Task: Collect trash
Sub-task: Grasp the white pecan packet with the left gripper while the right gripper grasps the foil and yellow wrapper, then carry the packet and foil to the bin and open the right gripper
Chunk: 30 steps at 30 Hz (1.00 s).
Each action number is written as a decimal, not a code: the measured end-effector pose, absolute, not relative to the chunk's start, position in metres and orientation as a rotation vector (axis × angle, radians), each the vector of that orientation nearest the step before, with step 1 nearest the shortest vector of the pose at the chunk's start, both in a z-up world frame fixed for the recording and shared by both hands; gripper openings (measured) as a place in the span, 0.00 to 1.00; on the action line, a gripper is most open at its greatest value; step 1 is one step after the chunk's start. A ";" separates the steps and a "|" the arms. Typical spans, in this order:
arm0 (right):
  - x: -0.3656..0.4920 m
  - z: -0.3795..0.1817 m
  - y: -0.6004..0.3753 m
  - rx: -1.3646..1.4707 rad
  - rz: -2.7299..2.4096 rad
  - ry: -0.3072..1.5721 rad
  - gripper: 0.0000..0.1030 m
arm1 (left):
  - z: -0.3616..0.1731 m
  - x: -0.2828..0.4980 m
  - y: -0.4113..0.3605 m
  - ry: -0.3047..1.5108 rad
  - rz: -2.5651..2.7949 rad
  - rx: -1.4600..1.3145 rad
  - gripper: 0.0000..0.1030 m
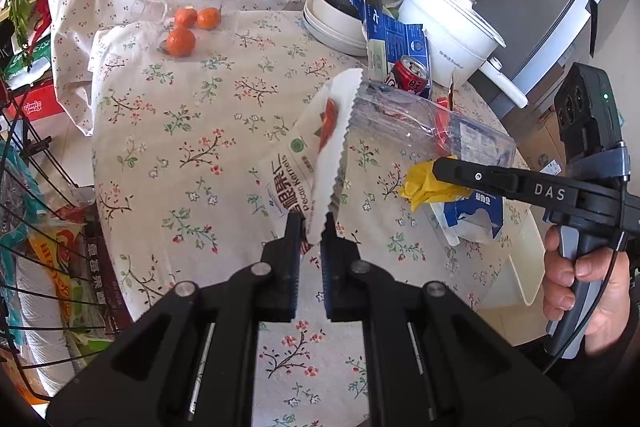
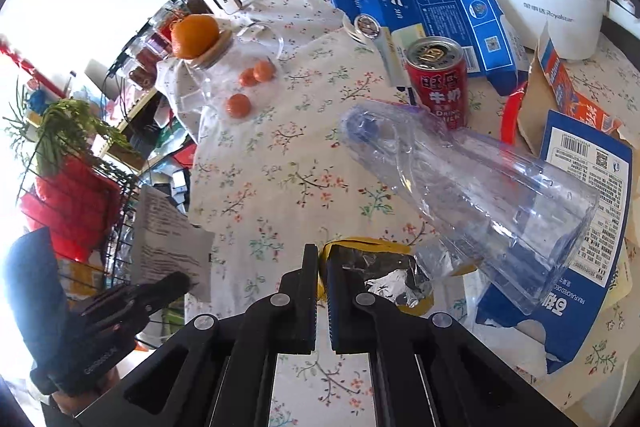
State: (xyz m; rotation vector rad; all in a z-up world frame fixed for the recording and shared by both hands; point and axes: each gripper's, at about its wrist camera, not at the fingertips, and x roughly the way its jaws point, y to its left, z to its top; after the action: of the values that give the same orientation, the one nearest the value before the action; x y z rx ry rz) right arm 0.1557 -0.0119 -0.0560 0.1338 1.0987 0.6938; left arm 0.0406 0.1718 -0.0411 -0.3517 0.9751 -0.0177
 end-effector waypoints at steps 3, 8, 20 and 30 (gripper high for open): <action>0.151 -0.049 -0.010 0.153 0.727 1.090 0.04 | -0.040 0.039 0.171 0.974 -0.021 -0.356 0.10; 0.143 -0.032 -0.015 0.173 0.768 1.046 0.03 | -0.039 0.039 0.171 0.971 -0.020 -0.357 0.10; 0.138 -0.007 -0.052 0.224 0.766 0.975 0.03 | -0.039 0.043 0.163 0.977 -0.045 -0.363 0.10; 0.136 0.005 -0.090 0.227 0.709 0.939 0.03 | -0.035 0.048 0.144 0.975 -0.086 -0.356 0.10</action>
State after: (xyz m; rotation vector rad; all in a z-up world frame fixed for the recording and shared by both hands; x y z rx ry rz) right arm 0.1361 -0.0896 0.0050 0.2267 0.9385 0.7092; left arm 0.0482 0.1444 -0.0353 -0.3563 0.9751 -0.0858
